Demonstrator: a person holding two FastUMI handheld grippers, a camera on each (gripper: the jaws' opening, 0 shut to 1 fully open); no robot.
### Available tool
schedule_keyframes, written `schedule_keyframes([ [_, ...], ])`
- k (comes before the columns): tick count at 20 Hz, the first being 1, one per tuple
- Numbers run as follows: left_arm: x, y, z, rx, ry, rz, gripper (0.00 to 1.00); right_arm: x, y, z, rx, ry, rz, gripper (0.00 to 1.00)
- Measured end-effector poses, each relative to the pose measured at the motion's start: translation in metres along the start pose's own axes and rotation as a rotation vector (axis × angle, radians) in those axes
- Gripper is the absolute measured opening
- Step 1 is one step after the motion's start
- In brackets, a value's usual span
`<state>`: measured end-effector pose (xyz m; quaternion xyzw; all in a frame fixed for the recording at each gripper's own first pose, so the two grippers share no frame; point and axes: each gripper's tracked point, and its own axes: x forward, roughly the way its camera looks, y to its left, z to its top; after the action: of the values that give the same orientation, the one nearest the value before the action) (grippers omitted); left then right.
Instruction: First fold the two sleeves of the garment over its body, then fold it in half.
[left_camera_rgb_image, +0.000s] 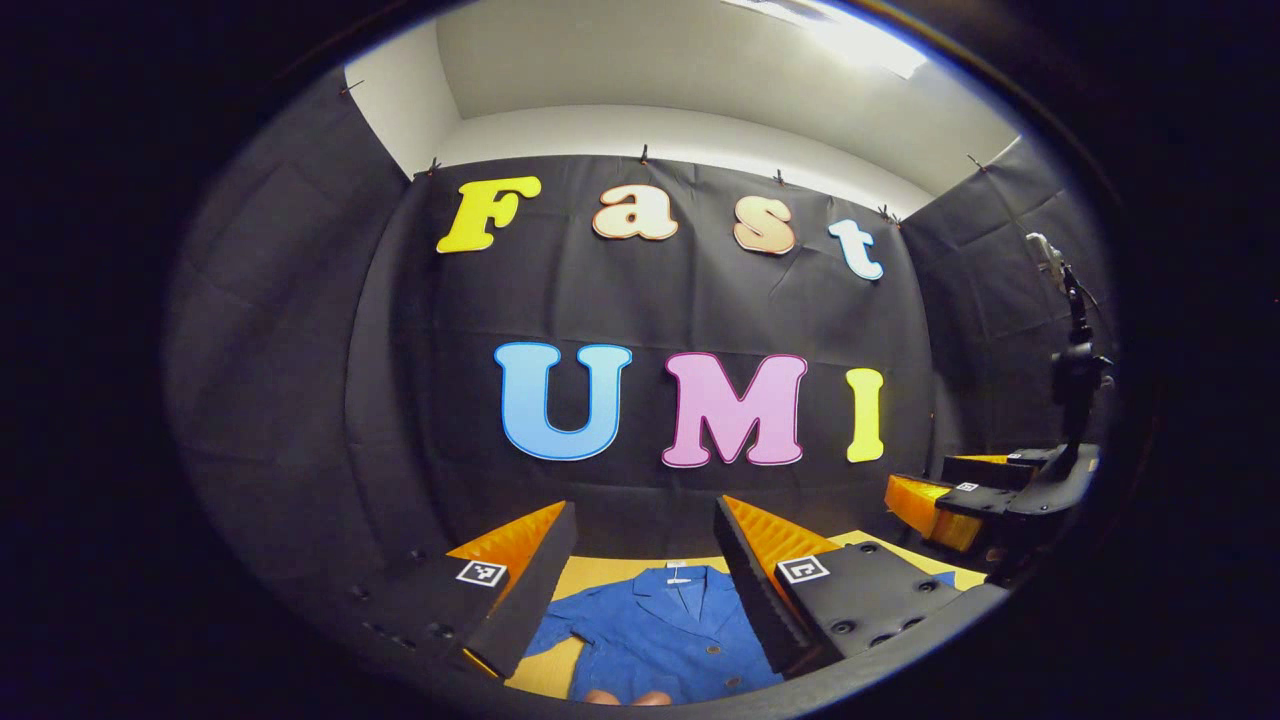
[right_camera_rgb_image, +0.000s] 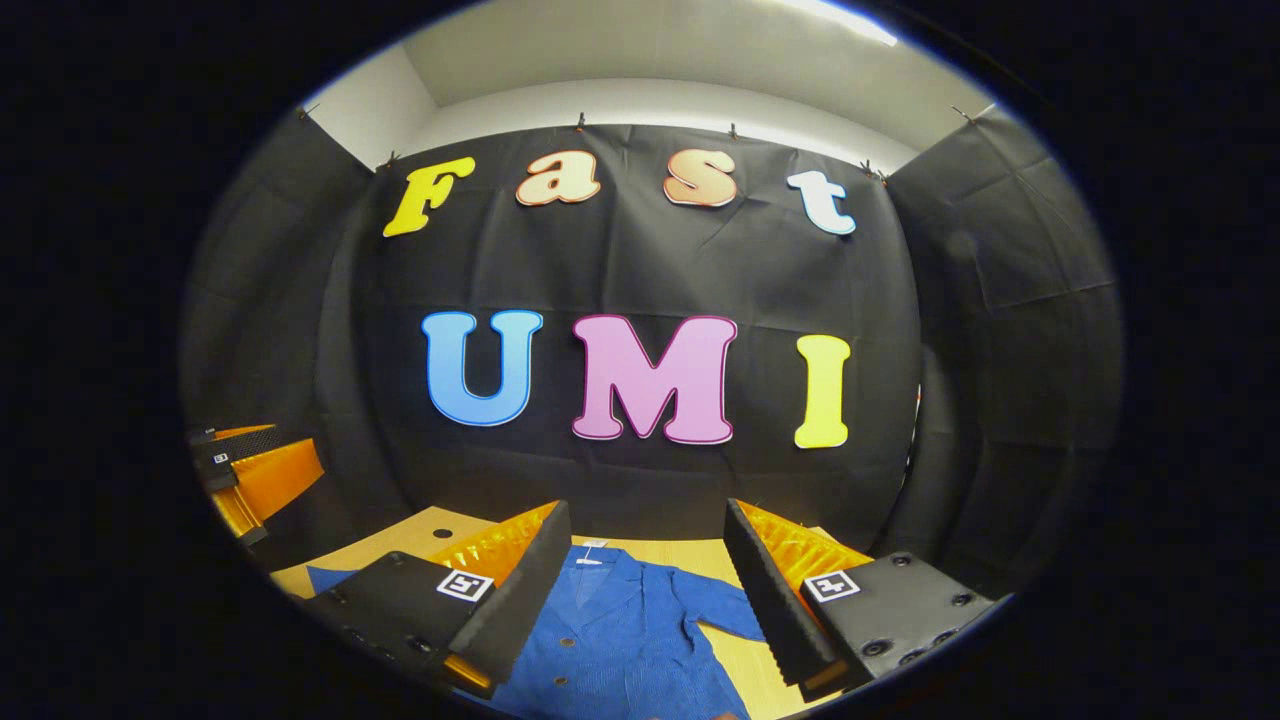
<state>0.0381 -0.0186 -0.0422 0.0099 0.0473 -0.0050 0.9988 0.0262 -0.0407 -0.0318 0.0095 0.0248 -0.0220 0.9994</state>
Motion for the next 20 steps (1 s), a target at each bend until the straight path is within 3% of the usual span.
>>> schedule_keyframes([
  [5,0.008,-0.003,-0.009,-0.045,0.018,-0.012,0.8,0.015,0.007,-0.003,0.101,0.047,-0.024,0.97],
  [15,0.017,-0.011,-0.015,-0.084,0.02,-0.061,0.8,0.03,0.012,0.0,0.074,0.034,-0.035,0.96],
  [16,0.017,-0.016,-0.014,-0.093,0.013,-0.081,0.81,0.03,0.015,-0.002,0.076,0.04,-0.023,1.0],
  [20,0.022,-0.008,-0.021,-0.079,0.018,-0.058,0.8,0.037,0.015,-0.008,0.064,0.048,-0.011,0.96],
])
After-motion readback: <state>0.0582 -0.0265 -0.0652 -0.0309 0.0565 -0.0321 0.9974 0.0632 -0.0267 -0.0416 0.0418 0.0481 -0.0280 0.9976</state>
